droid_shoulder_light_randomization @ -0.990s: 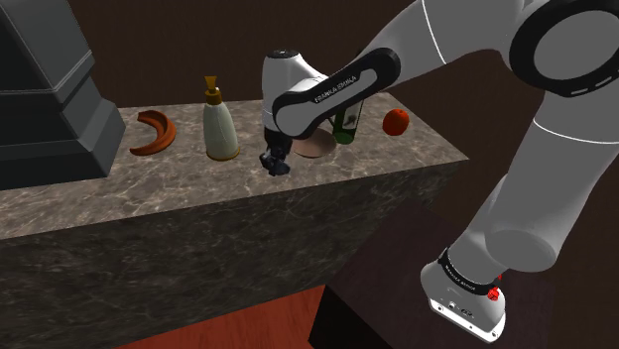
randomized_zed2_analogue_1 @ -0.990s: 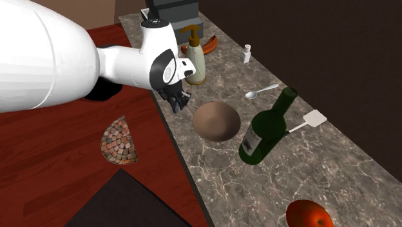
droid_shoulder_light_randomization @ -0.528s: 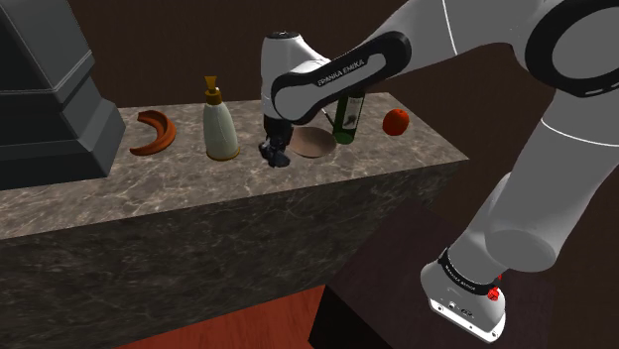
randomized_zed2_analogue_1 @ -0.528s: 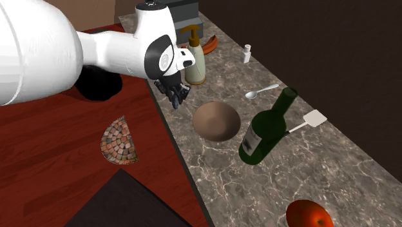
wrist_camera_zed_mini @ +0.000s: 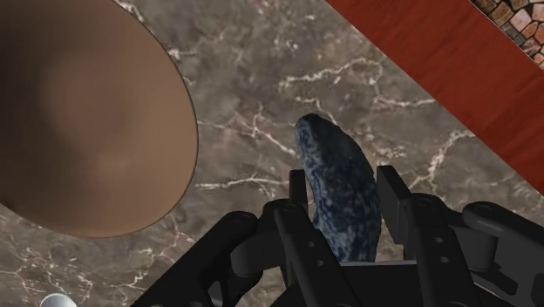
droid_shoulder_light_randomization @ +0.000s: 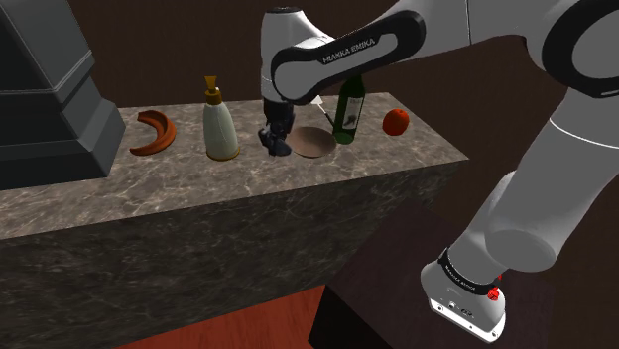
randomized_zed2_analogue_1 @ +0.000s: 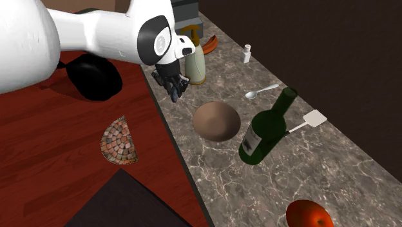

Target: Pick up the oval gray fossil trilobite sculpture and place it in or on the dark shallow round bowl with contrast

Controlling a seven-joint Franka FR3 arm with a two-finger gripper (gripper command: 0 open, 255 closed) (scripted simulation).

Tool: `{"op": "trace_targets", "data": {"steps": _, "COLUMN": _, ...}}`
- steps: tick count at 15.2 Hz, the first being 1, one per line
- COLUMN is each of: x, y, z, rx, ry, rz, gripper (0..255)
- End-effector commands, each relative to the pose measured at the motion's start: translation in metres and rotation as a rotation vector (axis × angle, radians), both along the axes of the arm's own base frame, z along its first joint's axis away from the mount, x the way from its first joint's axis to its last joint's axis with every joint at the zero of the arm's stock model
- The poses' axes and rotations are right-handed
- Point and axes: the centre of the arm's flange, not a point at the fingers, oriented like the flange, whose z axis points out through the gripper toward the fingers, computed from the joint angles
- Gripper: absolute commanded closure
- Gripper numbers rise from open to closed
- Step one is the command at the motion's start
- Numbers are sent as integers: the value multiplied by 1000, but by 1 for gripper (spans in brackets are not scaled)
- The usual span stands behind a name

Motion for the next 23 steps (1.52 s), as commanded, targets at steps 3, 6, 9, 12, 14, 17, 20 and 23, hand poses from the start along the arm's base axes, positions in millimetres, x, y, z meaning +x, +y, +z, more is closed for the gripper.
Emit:
{"op": "trace_targets", "data": {"steps": 3, "x": 0, "y": 1, "z": 21, "rx": 0, "ry": 1, "rz": 0, "gripper": 255}}
{"op": "trace_targets", "data": {"steps": 6, "x": 3, "y": -26, "z": 25, "rx": 0, "ry": 1, "rz": 0, "gripper": 255}}
{"op": "trace_targets", "data": {"steps": 9, "x": 8, "y": -65, "z": 24, "rx": 0, "ry": 1, "rz": 0, "gripper": 255}}
{"op": "trace_targets", "data": {"steps": 12, "x": 13, "y": -104, "z": 24, "rx": 0, "ry": 1, "rz": 0, "gripper": 255}}
{"op": "trace_targets", "data": {"steps": 14, "x": 17, "y": -130, "z": 23, "rx": 0, "ry": 1, "rz": 0, "gripper": 255}}
{"op": "trace_targets", "data": {"steps": 17, "x": 22, "y": -169, "z": 23, "rx": 0, "ry": 1, "rz": 0, "gripper": 255}}
{"op": "trace_targets", "data": {"steps": 20, "x": 23, "y": -179, "z": 12, "rx": 0, "ry": 1, "rz": 0, "gripper": 255}}
{"op": "trace_targets", "data": {"steps": 23, "x": 23, "y": -179, "z": -4, "rx": 0, "ry": 1, "rz": 0, "gripper": 255}}
